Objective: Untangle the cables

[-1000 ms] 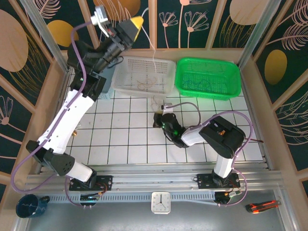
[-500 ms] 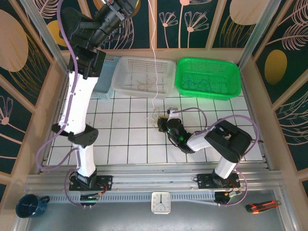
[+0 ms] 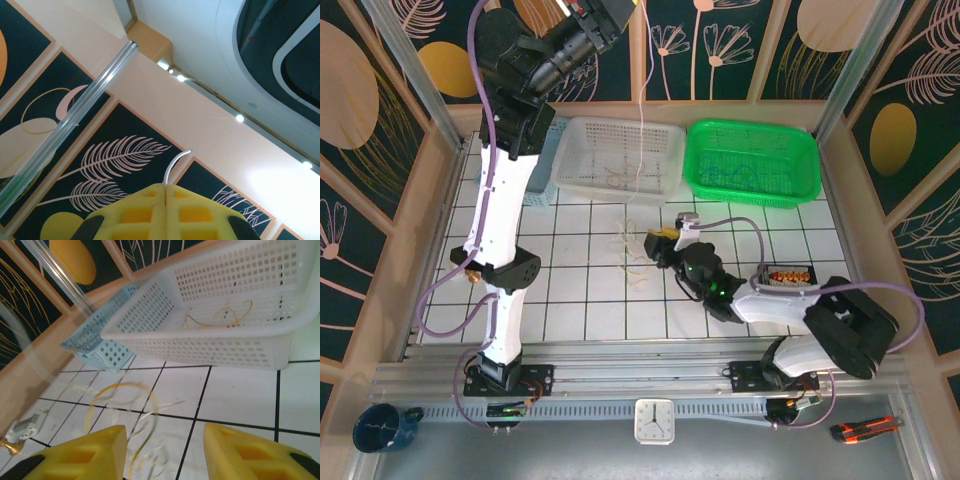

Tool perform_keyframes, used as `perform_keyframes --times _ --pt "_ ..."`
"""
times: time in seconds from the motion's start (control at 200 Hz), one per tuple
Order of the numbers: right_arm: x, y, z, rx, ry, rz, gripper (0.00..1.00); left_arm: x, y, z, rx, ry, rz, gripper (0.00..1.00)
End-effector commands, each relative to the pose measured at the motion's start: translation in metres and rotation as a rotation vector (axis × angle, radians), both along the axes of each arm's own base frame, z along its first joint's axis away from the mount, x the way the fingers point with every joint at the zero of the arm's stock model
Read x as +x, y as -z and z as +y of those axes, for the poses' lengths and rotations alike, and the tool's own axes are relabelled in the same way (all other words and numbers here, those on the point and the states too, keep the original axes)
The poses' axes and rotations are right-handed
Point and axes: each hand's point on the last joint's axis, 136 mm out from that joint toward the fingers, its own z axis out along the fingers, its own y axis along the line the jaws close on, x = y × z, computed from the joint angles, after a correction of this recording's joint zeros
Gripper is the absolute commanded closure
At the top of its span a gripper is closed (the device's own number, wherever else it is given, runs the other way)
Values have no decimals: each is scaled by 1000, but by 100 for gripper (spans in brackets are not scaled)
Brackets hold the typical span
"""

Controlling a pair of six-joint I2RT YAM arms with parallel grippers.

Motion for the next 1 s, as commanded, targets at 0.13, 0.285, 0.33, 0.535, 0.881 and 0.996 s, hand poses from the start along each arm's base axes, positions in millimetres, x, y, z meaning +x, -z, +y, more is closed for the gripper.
perform_keyframes --times 0.13,0.285,0.33,0.535,0.881,0.996 --pt "-19 -61 5 5 -121 -138 46 -13 -2 4 28 5 10 100" --pt "-11 -80 12 -34 -108 -175 41 -12 -1 3 23 10 15 100" --pt "-5 -81 9 -45 -72 -185 38 -12 -1 3 22 13 16 100" --pt "34 -86 3 -69 90 -202 33 -14 -1 1 22 25 18 100" --pt "90 -46 30 -110 164 -140 51 -22 0 -6 28 51 24 100" --pt "85 -26 33 -109 129 -105 77 -24 -2 -6 26 55 19 100"
